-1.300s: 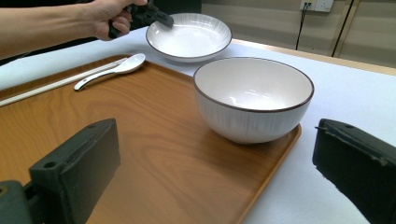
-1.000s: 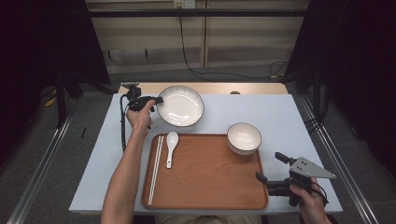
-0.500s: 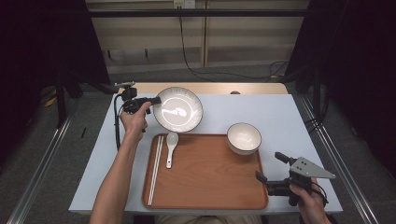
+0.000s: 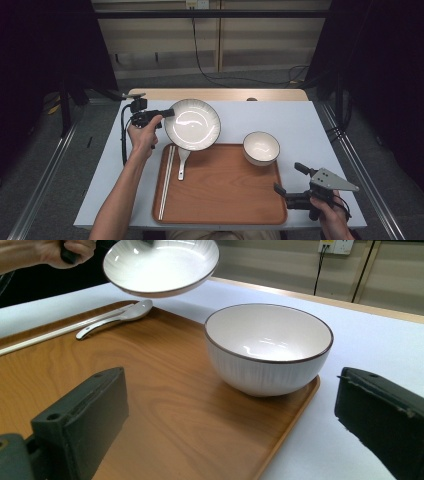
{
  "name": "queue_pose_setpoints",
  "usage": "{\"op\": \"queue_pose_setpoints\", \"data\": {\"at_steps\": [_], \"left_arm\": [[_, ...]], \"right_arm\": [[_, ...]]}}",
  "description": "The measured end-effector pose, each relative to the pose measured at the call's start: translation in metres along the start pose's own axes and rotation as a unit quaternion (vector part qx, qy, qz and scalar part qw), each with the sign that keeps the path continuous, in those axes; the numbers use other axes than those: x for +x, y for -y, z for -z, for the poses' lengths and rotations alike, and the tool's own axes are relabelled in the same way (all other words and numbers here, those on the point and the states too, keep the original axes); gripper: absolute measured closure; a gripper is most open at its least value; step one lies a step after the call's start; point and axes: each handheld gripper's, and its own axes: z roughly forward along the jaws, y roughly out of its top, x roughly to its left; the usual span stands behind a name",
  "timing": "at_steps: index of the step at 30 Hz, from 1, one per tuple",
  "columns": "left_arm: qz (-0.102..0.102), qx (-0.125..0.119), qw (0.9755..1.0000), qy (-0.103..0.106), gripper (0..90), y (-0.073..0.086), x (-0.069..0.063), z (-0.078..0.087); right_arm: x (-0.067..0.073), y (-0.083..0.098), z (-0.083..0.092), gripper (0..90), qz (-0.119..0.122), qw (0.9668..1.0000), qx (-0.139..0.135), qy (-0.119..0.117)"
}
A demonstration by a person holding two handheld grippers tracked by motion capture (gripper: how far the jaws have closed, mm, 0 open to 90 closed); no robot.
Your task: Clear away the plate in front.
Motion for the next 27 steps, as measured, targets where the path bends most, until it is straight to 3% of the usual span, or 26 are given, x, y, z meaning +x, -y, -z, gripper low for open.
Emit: {"op": "queue_pose_setpoints", "data": {"at_steps": [7,13,21,27], "left_arm": [[0.001,-0.001,0.9995,0.032,81.2,0.004,-0.008,0.016],[-0.004,-0.004,0.9995,0.031,81.0,0.009,-0.013,0.027],[-0.035,0.006,0.9985,0.041,81.0,0.024,-0.019,0.033],[-0.026,0.013,0.9978,0.059,80.8,0.031,-0.025,0.038]], "right_arm": [[-0.001,0.0,0.0,0.5,-0.003,1.0,0.002,0.0],[-0.001,0.0,0.0,0.5,-0.004,1.0,0.003,0.002],[-0.001,0.0,-0.002,0.5,-0.003,1.0,0.003,0.003],[0.001,-0.001,0.0,0.5,0.0,1.0,0.001,0.003]]}}
